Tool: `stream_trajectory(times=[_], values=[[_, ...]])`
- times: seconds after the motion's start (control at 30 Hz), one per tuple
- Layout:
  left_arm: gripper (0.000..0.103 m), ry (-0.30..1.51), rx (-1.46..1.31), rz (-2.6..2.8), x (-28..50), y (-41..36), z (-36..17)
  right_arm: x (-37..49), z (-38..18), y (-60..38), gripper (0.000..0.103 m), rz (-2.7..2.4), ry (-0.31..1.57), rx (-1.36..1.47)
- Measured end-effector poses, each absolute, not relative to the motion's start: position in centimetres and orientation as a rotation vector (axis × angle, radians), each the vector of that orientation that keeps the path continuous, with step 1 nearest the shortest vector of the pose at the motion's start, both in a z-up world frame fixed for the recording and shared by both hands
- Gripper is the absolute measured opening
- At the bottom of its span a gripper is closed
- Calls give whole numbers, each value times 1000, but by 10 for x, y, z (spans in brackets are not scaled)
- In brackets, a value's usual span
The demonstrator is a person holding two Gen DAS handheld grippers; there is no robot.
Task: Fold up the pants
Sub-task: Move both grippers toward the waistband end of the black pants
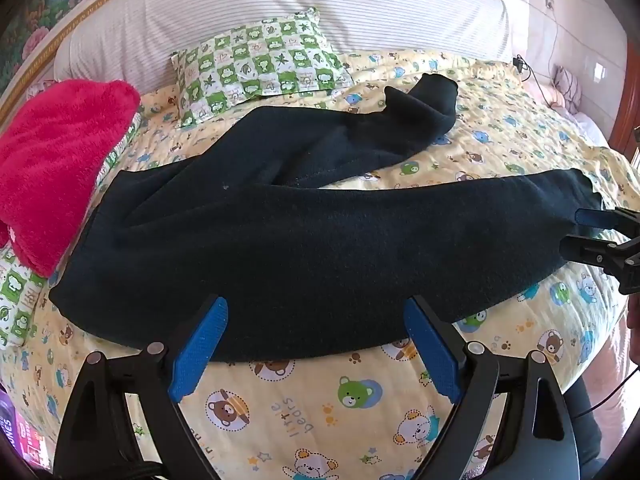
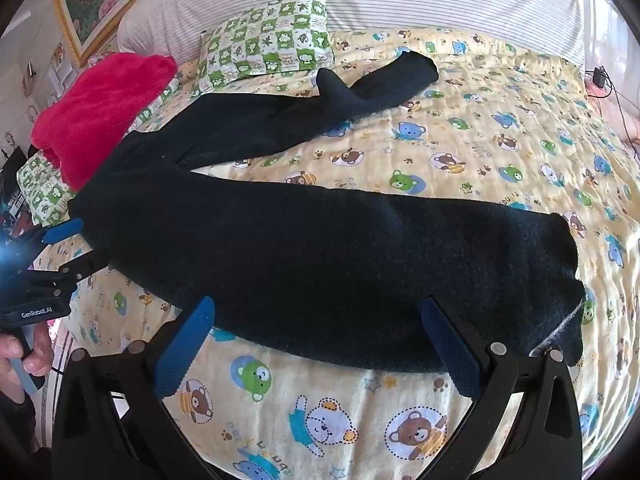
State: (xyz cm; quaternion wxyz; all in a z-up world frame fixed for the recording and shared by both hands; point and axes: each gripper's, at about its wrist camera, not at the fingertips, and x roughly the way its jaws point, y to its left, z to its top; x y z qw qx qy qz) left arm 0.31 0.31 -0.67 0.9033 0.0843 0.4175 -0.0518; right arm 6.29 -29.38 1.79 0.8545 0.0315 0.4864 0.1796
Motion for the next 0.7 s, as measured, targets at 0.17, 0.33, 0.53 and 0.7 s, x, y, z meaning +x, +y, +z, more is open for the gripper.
stream_trajectory(times=[0.17,0.33,0.53,0.7], values=[[91,867,165,-110,4,3,-8,62,18,-294,103,380,1021,63],[91,875,167,-114,5,0,-9,58,23,-294,103,391,1003,75],[91,882,160,-121,10,-3,-7,61,29,-295,103,395,1006,75],[91,868,159,-136,15,-3,0,68,34,-295,103,414,999,95]])
